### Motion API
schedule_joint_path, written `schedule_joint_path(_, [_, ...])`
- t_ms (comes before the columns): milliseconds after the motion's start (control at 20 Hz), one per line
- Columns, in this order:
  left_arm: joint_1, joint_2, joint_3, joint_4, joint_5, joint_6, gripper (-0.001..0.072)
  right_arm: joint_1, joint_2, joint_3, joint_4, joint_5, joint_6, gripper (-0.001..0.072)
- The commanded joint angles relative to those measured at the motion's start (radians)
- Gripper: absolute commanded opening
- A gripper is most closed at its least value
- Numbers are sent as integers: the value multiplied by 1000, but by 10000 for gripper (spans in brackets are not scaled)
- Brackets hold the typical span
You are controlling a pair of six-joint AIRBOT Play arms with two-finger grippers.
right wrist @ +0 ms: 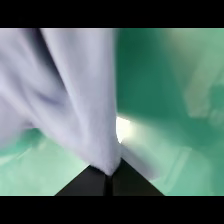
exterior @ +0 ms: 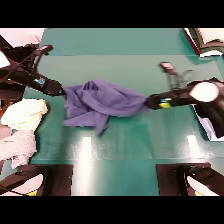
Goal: Fold the shirts.
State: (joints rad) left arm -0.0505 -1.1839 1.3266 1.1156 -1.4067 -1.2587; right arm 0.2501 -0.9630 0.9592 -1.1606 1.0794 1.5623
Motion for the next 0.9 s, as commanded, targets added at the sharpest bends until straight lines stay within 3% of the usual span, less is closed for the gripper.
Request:
schedule_joint_path(0, [29, 37, 7, -6, -5, 2, 26, -212, 203, -50, -69, 111, 16, 12])
schedule_joint_path(350, [29, 36, 7, -24, 12, 2, 26, -458, 239, -51, -61, 122, -26, 13])
schedule_joint_path(700, [29, 32, 4, -51, 73, 3, 27, -381, 42, -4, -63, -141, -30, 14])
schedule_joint_path(850, [29, 14, 4, -47, 88, 7, 27, -368, -50, 124, -64, -146, -30, 15])
